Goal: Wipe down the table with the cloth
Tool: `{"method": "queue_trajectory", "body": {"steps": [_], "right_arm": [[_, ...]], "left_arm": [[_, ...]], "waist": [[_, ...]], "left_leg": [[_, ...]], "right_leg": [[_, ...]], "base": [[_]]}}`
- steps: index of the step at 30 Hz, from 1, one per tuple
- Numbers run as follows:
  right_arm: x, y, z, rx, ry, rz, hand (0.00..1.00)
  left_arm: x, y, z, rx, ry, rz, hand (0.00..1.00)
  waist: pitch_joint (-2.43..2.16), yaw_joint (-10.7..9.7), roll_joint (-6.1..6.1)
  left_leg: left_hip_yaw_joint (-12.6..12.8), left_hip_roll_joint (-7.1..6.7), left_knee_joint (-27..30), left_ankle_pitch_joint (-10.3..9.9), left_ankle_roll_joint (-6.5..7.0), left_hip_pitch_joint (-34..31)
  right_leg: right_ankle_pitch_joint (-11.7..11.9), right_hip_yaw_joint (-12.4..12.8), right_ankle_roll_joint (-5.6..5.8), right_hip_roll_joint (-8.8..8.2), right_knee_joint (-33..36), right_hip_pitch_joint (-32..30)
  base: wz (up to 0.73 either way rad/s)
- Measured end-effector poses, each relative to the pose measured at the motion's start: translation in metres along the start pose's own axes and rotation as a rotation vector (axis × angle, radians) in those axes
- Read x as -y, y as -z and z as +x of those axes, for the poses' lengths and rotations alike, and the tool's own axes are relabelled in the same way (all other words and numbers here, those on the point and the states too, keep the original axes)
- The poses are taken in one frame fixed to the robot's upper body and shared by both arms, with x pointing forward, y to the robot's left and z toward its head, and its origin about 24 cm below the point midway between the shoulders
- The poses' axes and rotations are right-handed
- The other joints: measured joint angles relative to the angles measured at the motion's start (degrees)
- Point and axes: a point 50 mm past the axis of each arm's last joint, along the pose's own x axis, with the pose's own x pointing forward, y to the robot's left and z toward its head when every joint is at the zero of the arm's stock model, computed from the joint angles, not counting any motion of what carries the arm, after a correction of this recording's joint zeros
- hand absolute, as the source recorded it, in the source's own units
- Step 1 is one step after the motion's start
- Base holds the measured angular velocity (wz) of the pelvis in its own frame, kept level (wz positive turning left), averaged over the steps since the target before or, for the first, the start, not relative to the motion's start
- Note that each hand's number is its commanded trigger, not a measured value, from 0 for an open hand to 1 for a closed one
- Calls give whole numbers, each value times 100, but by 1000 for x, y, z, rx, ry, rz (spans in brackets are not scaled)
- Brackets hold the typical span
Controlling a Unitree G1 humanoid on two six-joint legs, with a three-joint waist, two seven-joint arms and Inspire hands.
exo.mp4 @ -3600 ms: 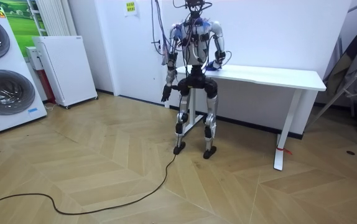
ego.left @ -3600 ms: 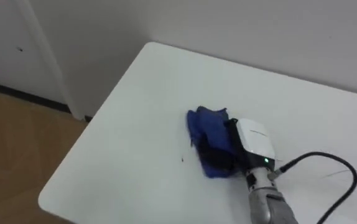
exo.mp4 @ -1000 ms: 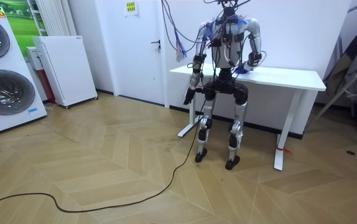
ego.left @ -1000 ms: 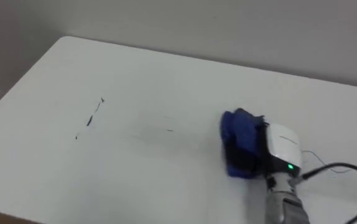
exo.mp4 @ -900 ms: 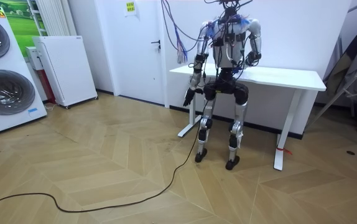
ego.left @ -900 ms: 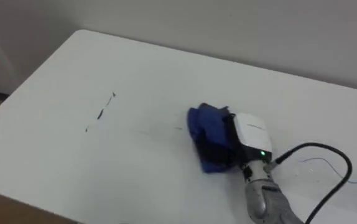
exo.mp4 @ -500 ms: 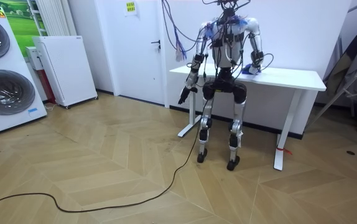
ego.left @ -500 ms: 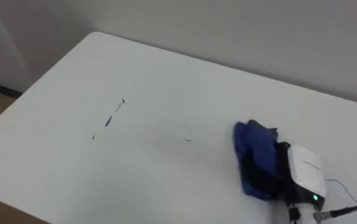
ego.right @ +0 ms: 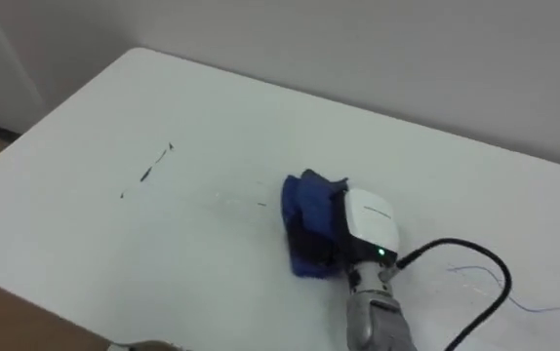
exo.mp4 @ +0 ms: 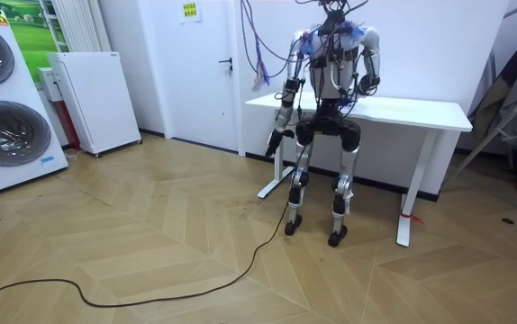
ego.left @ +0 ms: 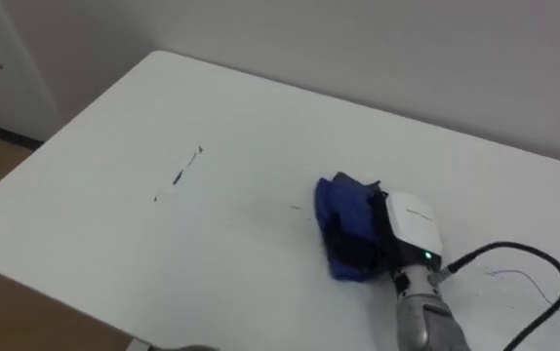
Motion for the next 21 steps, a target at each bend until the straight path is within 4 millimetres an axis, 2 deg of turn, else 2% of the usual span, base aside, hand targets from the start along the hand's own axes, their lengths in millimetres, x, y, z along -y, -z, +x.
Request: {"method": "queue_trajectory", "body": {"steps": [2, 3, 5, 6, 7, 9, 10, 12, 14, 15, 16, 17, 18, 19, 20, 21], "right_arm": [[-2, 10, -6, -18, 1, 20, 100], [-4, 19, -12, -30, 14, 27, 100], [-4, 41, -28, -94, 60, 53, 100], [-1, 61, -44, -165, 112, 57, 100], [4, 82, -60, -251, 170, 56, 100], [10, 109, -79, -386, 240, 46, 100], [13, 123, -88, -462, 266, 41, 100], [16, 136, -91, -514, 269, 29, 100], [19, 140, -86, -530, 265, 9, 100], [20, 136, -74, -533, 266, 7, 100], [20, 129, -59, -525, 260, 0, 100], [18, 124, -53, -522, 252, -3, 100], [14, 114, -43, -507, 230, -5, 100], [9, 97, -28, -466, 203, 3, 100], [7, 85, -18, -424, 187, 7, 100], [7, 54, 5, -298, 153, -6, 100]], "left_arm": [[3, 9, -3, -22, 12, -26, 0], [3, 14, -4, -33, 11, -31, 0], [-1, 21, -4, -54, -4, -48, 0], [-7, 25, -3, -68, -21, -68, 0], [-13, 25, -1, -74, -44, -95, 0], [-21, 30, 1, -94, -72, -136, 0], [-26, 29, 3, -98, -89, -159, 0], [-32, 22, 5, -73, -107, -161, 0], [-36, 13, 7, -35, -119, -163, 0], [-37, 9, 9, -24, -128, -166, 0], [-40, 3, 11, -10, -137, -169, 0], [-41, 0, 12, -2, -144, -166, 0], [-45, -8, 14, 18, -162, -148, 0], [-49, -15, 16, 39, -172, -149, 0], [-51, -18, 18, 46, -172, -149, 0], [-53, -19, 19, 45, -168, -149, 0]], "waist": [[1, -108, -27], [-4, -278, -53], [13, -485, -124], [7, -623, -147], [8, -676, -156], [-13, -820, -100], [-35, -832, -74], [-37, -807, -19], [-32, -699, 49], [-43, -546, 105], [-31, -371, 177], [-36, -298, 198], [-31, -34, 206], [-28, 290, 209], [-18, 450, 205], [4, 665, 186]], "left_leg": [[-4, -16, 18, -1, 6, 9], [37, -27, 29, 5, 15, 44], [109, -65, 34, 16, 34, 89], [240, -118, 50, 24, 67, 88], [427, -129, 102, -10, 127, 93], [664, -122, 275, -111, 212, 97], [772, -108, 348, -181, 252, 141], [970, -63, 526, -312, 335, 180], [1141, -28, 709, -485, 421, 172], [1437, 64, 899, -621, 469, 126], [1696, 204, 1127, -746, 476, 57], [1778, 272, 1236, -803, 464, 7], [1911, 369, 1315, -835, 442, -23], [1931, 465, 1373, -852, 407, -93], [1861, 496, 1402, -855, 384, -138], [1500, 507, 1463, -874, 343, -281]], "right_leg": [[-19, -22, 18, -22, -2, 72], [-31, -75, 38, -52, -3, 99], [-66, -123, 95, -110, 11, 218], [-120, -150, 171, -187, 49, 275], [-177, -177, 221, -249, 197, 255], [-258, -263, 264, -337, 619, 146], [-284, -266, 282, -395, 910, 31], [-284, -278, 281, -489, 1353, -147], [-277, -325, 271, -596, 1745, -353], [-256, -344, 249, -675, 1963, -519], [-240, -419, 170, -704, 2217, -651], [-263, -461, 147, -750, 2375, -716], [-369, -536, 121, -939, 2648, -834], [-460, -520, 154, -1087, 2715, -980], [-477, -497, 178, -1152, 2659, -1048], [-469, -497, 212, -1244, 2343, -1098]], "base": [[25], [52], [61], [44], [29], [-9], [-28], [-57], [-78], [-114], [-117], [-108], [-108], [-121], [-137], [-102]]}}
